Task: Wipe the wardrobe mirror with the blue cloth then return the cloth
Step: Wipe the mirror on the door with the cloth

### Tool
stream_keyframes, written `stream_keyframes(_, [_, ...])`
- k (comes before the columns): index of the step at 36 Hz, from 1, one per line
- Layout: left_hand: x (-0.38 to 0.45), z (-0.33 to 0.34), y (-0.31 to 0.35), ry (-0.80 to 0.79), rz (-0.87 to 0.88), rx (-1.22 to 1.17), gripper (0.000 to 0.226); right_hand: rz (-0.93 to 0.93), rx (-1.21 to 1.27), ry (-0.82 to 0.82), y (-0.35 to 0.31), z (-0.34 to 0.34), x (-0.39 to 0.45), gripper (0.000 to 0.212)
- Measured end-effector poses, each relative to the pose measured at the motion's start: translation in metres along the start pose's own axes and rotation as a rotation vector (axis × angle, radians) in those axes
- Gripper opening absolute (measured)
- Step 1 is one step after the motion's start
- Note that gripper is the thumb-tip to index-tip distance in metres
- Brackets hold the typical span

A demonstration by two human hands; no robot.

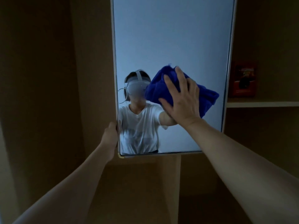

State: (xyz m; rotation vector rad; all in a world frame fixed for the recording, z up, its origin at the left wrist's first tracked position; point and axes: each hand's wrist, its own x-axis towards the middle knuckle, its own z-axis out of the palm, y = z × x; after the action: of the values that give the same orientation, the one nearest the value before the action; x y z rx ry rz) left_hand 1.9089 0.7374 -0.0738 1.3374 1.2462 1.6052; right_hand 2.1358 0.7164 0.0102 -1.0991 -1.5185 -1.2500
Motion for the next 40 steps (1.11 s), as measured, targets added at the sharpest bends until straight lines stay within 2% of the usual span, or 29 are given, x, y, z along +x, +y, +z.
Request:
stream_keyframes(4, [0.016, -0.002, 0.054, -0.042, -0.026, -0.061, 0.04, -0.035, -0.078, 0.01, 0.008, -0.003, 0.031, 0.062])
stream_keyframes(7, [0.036, 0.0, 0.114, -0.004, -0.067, -0.076, 0.036, -0.014, -0.065, 0.032, 0.014, -0.006, 0.071, 0.061])
stream_keyframes(9, [0.046, 0.004, 0.152, 0.011, -0.021, -0.03, 0.033, 0.002, -0.032, 0.039, 0.02, -0.01, 0.104, 0.061])
stream_keyframes(10, [0.049, 0.006, 0.17, 0.024, 0.019, 0.009, 0.04, 0.002, -0.014, 0.043, 0.024, -0.013, 0.121, 0.061])
stream_keyframes(13, [0.058, 0.01, 0.222, 0.039, 0.068, 0.039, 0.083, -0.049, 0.005, 0.038, 0.037, -0.021, 0.171, 0.057])
stream_keyframes(16, [0.07, 0.011, 0.264, 0.046, 0.1, 0.073, 0.095, -0.084, -0.003, 0.001, 0.048, -0.029, 0.217, 0.056])
stream_keyframes(20, [0.088, 0.016, 0.322, 0.067, 0.134, 0.191, 0.06, -0.019, 0.022, -0.03, 0.057, -0.04, 0.275, 0.055])
stream_keyframes(21, [0.093, 0.017, 0.335, 0.071, 0.131, 0.159, 0.061, 0.004, 0.033, -0.032, 0.058, -0.043, 0.287, 0.055])
stream_keyframes(23, [0.102, 0.018, 0.363, 0.072, -0.018, -0.047, 0.066, 0.035, 0.052, -0.043, 0.06, -0.047, 0.31, 0.055])
stream_keyframes(25, [0.114, 0.016, 0.385, 0.069, -0.185, -0.272, 0.049, 0.038, 0.065, -0.054, 0.063, -0.051, 0.332, 0.055])
stream_keyframes(26, [0.12, 0.016, 0.395, 0.062, -0.214, -0.305, 0.045, 0.032, 0.069, -0.058, 0.065, -0.052, 0.343, 0.055])
stream_keyframes(34, [0.142, 0.021, 0.468, 0.169, -0.149, -0.241, 0.046, -0.051, 0.048, -0.125, 0.08, -0.064, 0.411, 0.057])
stream_keyframes(37, [0.148, 0.026, 0.489, 0.16, -0.074, -0.159, 0.059, -0.152, 0.028, -0.14, 0.08, -0.061, 0.403, 0.062])
stream_keyframes(40, [0.152, 0.028, 0.503, 0.161, -0.048, -0.137, 0.061, -0.458, 0.039, -0.213, 0.08, -0.057, 0.378, 0.07])
